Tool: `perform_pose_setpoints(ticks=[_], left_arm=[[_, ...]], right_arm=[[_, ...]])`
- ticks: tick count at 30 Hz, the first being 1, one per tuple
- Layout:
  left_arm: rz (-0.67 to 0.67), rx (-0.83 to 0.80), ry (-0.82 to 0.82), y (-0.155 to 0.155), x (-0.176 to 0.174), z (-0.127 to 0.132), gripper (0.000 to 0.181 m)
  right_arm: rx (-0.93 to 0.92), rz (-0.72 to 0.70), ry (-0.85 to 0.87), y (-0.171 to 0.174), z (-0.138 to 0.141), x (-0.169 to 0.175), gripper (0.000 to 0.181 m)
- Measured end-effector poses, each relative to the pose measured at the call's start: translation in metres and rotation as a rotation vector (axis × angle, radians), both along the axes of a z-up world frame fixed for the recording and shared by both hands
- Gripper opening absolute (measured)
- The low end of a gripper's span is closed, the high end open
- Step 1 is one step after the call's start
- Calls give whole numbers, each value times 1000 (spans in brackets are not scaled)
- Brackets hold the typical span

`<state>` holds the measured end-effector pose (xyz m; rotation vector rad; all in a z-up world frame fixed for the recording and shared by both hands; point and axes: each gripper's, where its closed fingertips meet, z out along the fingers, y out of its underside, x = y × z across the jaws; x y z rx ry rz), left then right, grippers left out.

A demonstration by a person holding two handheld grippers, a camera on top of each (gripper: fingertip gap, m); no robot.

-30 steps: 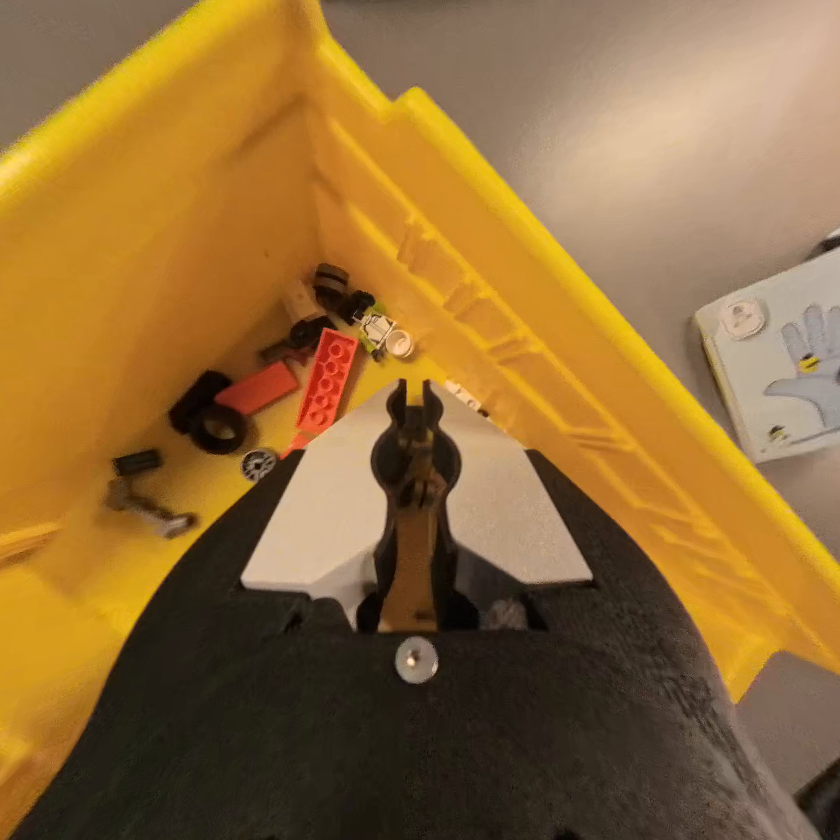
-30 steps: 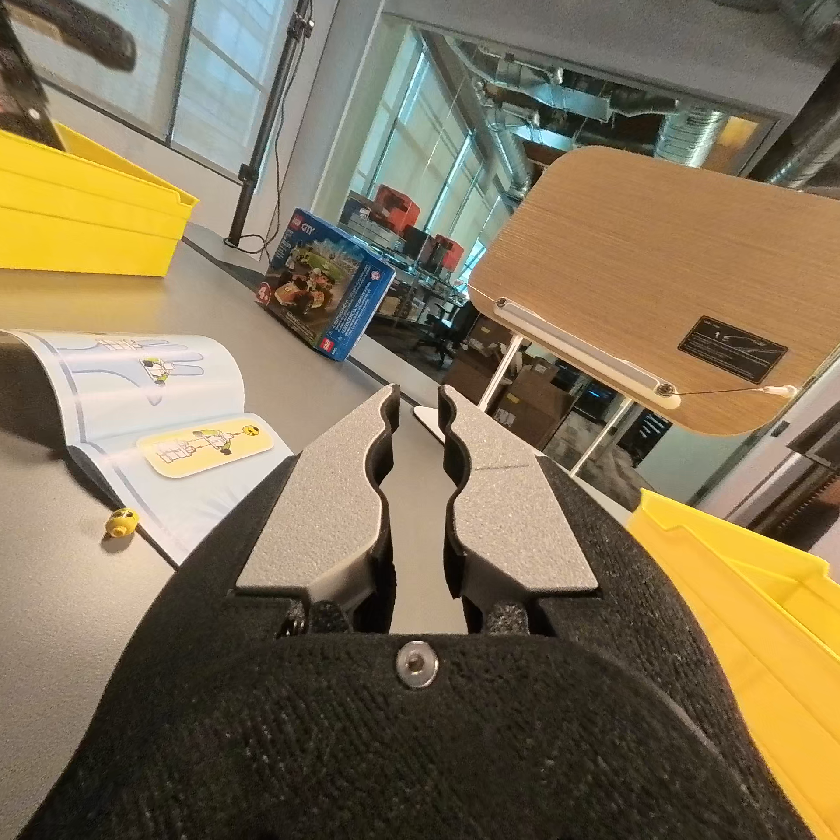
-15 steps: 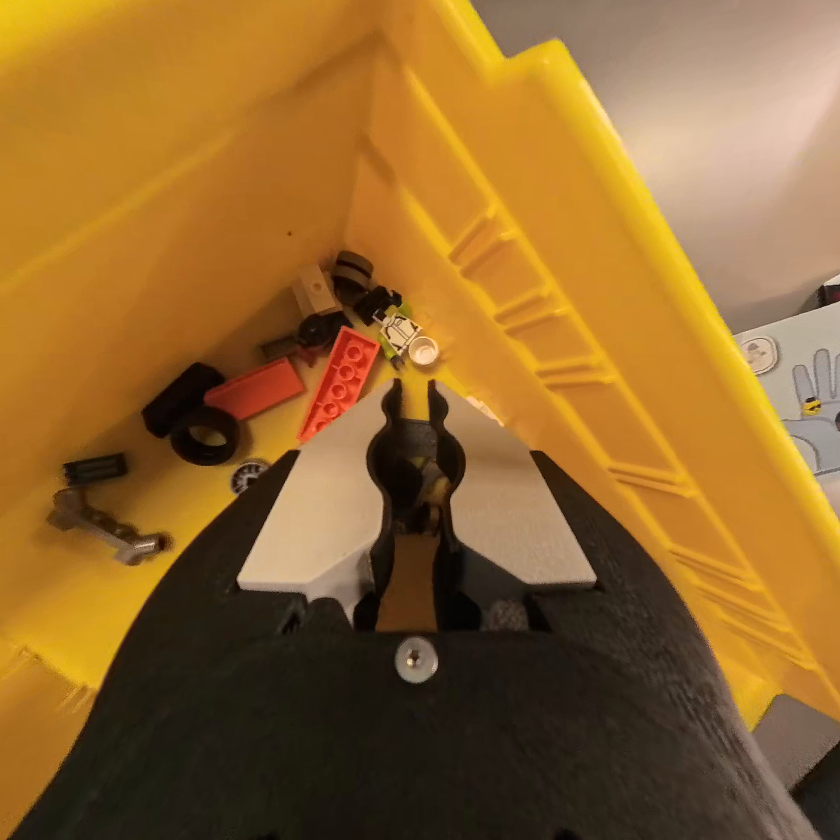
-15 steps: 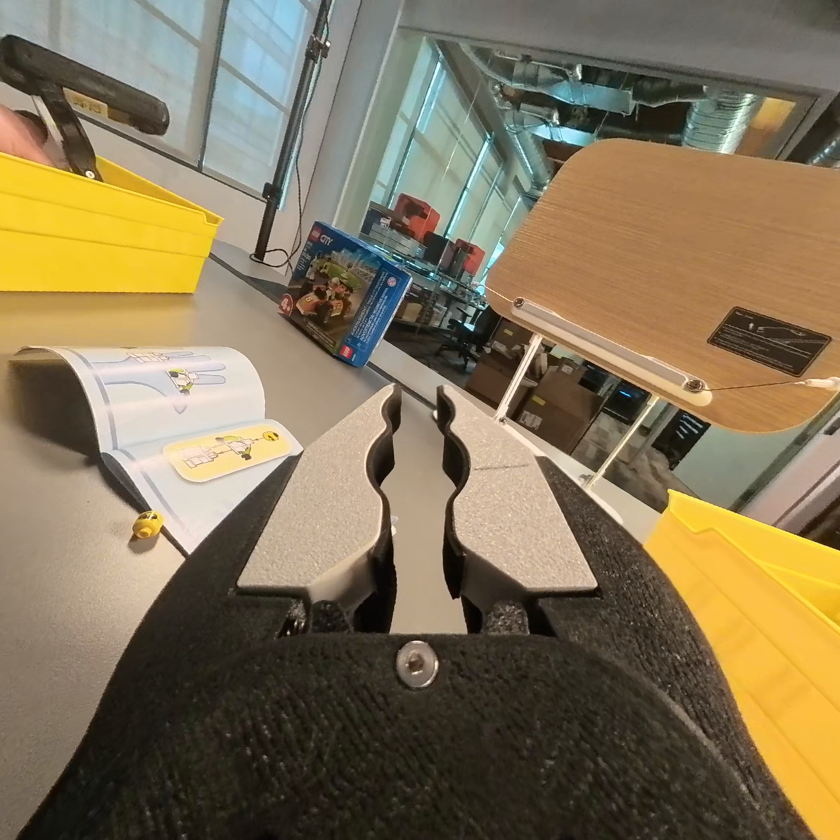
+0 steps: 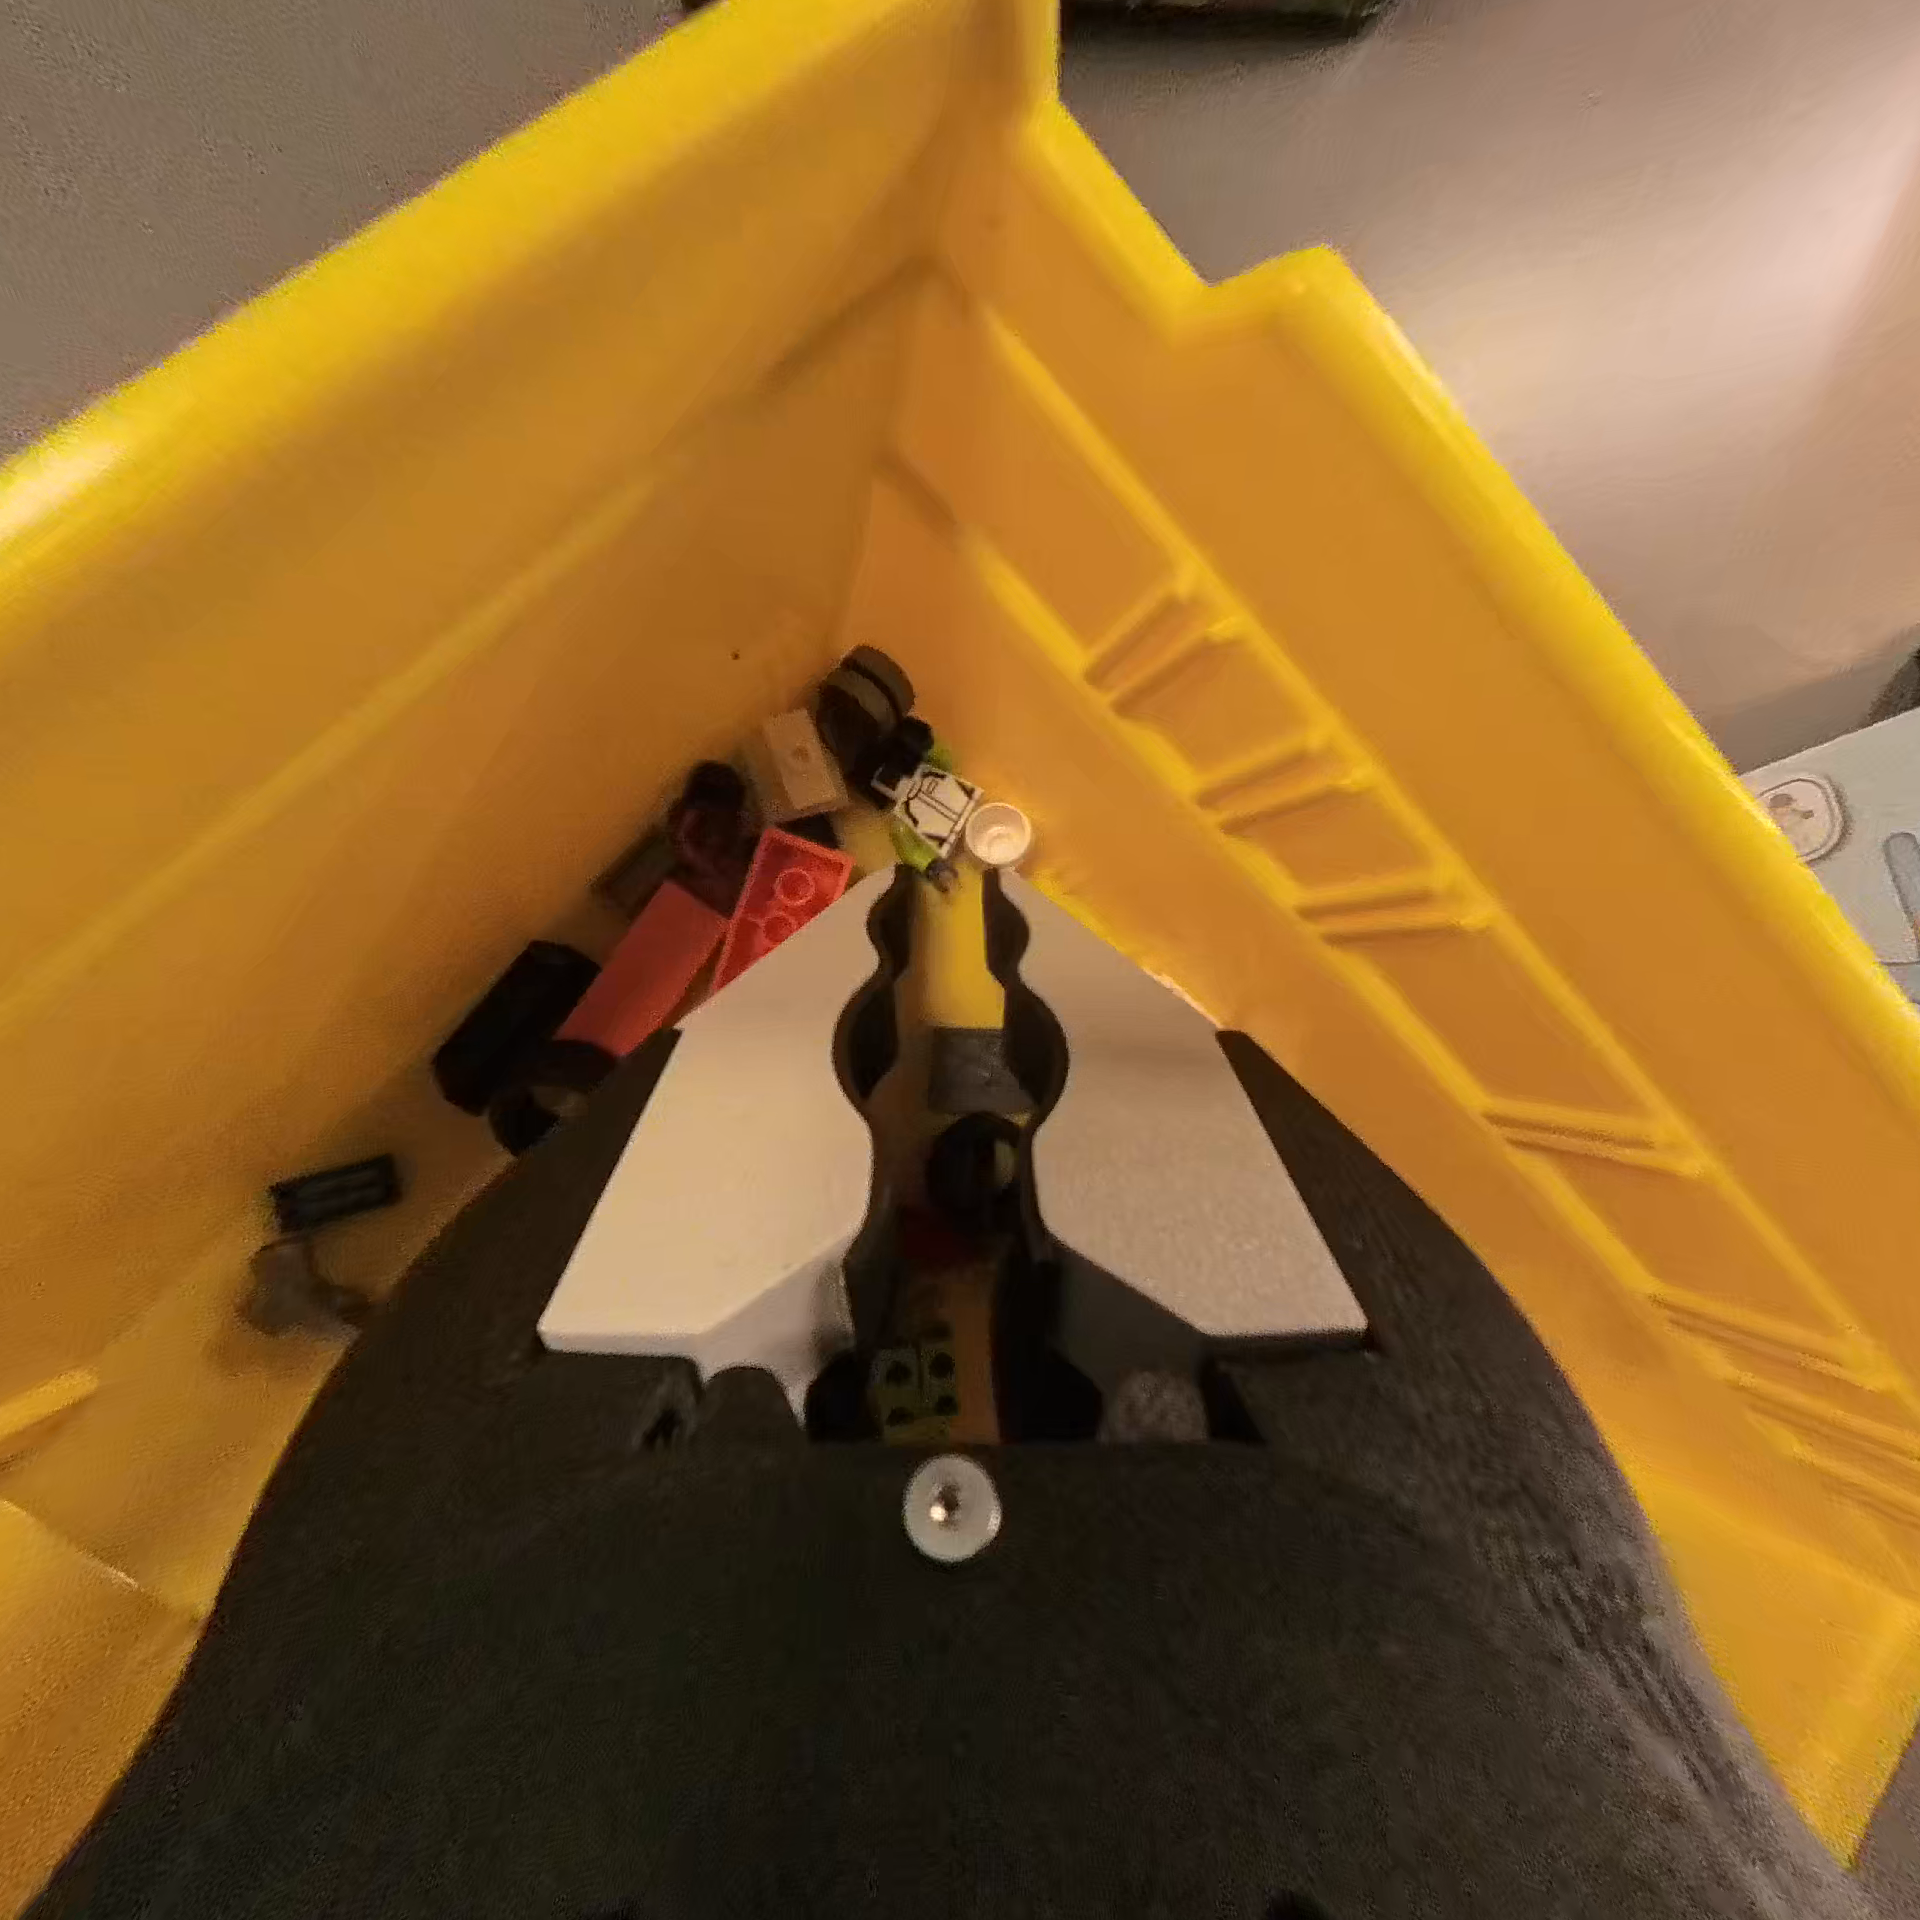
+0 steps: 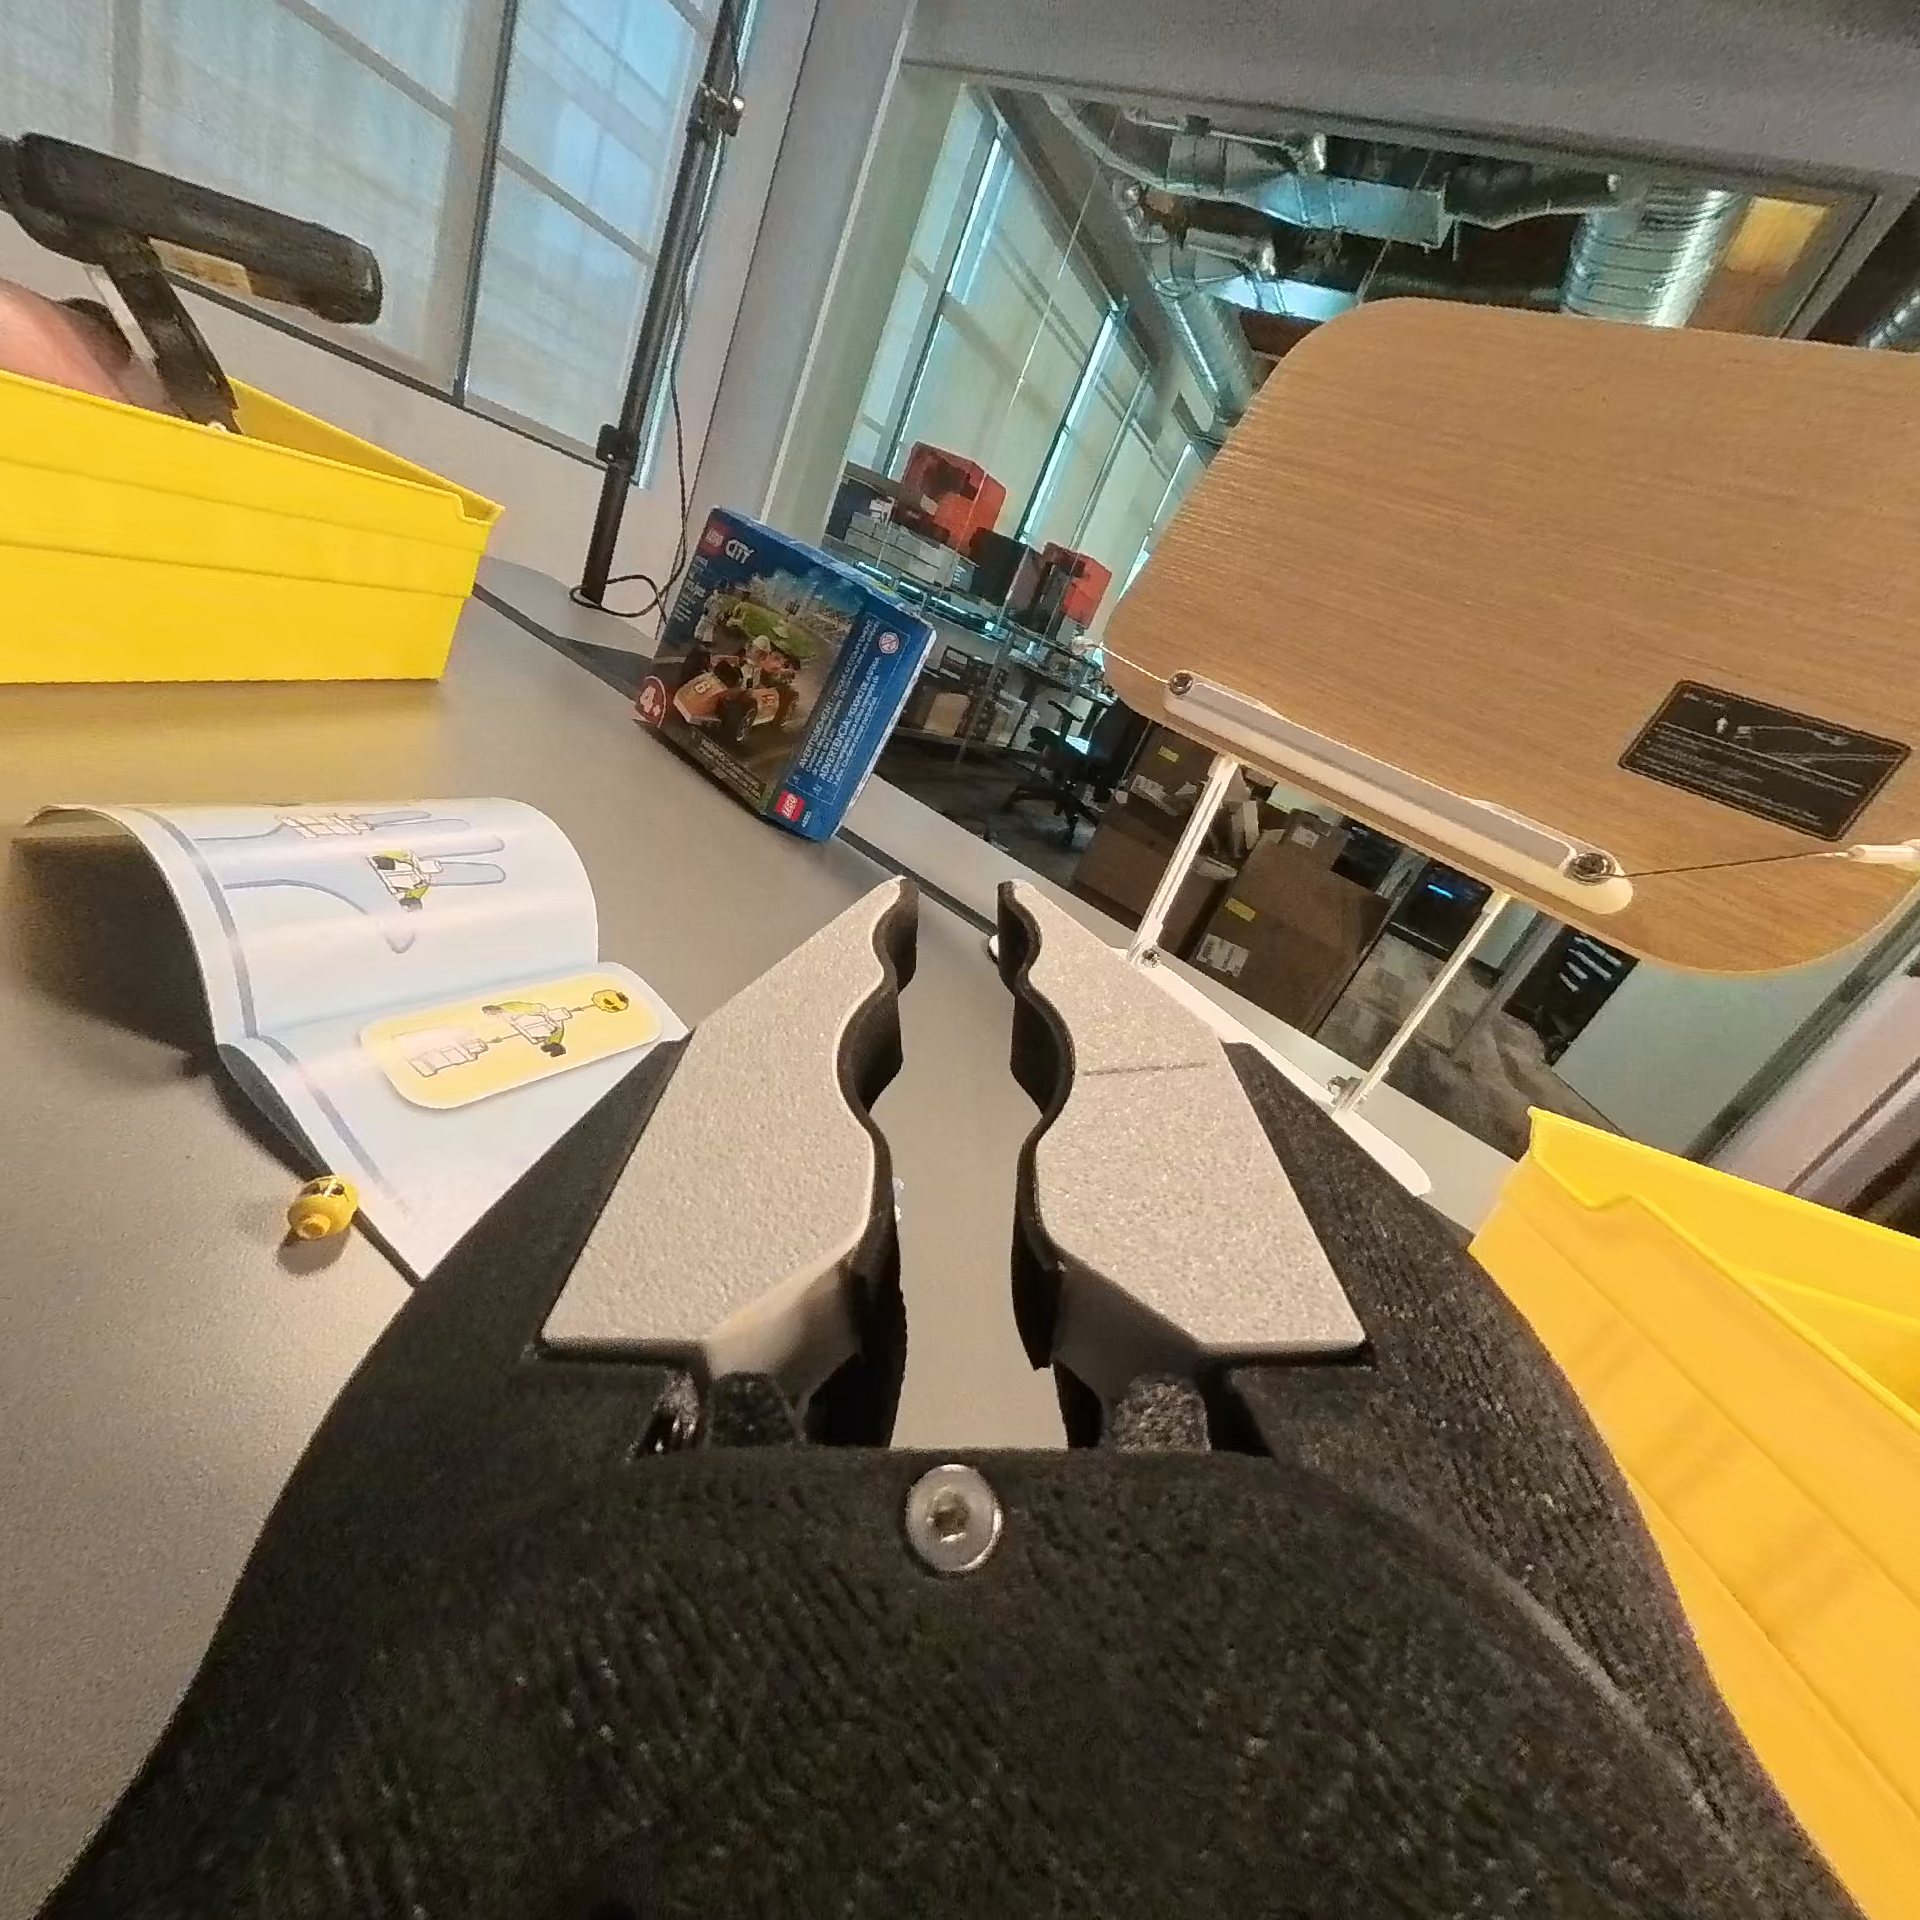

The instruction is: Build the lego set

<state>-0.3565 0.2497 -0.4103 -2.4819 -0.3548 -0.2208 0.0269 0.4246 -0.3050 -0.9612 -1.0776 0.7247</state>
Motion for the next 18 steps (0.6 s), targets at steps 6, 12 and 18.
perform_pose_setpoints(ticks=[6,12,18], left_arm=[[-16,17,20,3,-5,0,7],[-22,24,63,-1,-8,0,3],[-26,36,214,-20,-6,26,3]], right_arm=[[2,4,-4,-1,-1,-1,13],[-1,4,-2,0,0,0,13],[1,6,-3,0,-1,-1,13]])
